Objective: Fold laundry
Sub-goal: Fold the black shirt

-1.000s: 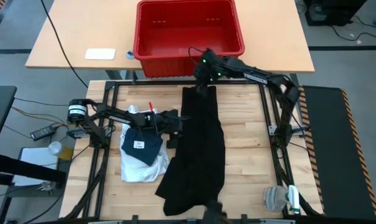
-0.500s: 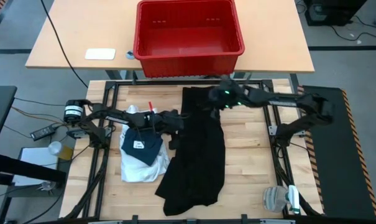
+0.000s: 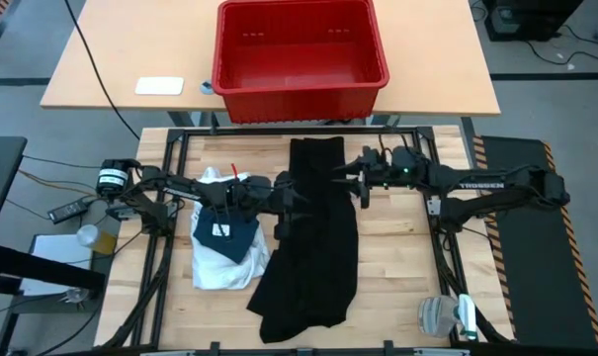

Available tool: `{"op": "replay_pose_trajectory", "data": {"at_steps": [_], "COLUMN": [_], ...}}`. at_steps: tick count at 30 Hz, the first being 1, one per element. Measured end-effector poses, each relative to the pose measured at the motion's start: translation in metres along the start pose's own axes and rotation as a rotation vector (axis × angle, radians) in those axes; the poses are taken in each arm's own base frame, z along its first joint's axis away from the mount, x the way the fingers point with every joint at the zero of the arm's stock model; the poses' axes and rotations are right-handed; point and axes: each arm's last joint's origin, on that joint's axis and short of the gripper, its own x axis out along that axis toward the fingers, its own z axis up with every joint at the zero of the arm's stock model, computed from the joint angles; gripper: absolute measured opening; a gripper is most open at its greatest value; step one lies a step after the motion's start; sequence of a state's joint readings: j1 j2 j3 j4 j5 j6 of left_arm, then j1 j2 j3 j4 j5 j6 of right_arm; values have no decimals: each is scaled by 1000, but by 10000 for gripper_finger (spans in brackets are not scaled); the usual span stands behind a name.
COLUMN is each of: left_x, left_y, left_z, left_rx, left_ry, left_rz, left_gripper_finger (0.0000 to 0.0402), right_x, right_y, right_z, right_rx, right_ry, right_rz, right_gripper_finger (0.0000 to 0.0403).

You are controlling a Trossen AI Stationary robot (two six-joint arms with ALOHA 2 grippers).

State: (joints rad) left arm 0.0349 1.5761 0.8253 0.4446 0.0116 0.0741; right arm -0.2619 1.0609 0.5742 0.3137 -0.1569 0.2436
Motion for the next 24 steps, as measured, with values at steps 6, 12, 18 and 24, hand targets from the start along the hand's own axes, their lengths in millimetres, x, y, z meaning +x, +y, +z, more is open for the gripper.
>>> {"op": "replay_pose_trajectory", "data": {"at_steps": [6, 12, 18, 24], "left_x": [0, -1, -5, -20], "left_y": [-16, -28, -17, 12], "left_z": [-1, -1, -24, -58], "left_rx": [7, 78, 83, -34], "left_ry": [14, 20, -22, -118], "left_rz": [-48, -53, 13, 118], "left_gripper_finger": [192, 192, 192, 192], "right_x": [-4, -4, 0, 15], "right_y": [18, 32, 30, 24], "right_z": [-9, -6, -11, -27], "right_rx": [10, -20, -68, -89], "right_ry": [-50, -116, -87, 3], "right_rz": [-14, 25, -4, -34], "right_gripper_finger": [203, 203, 203, 203]}}
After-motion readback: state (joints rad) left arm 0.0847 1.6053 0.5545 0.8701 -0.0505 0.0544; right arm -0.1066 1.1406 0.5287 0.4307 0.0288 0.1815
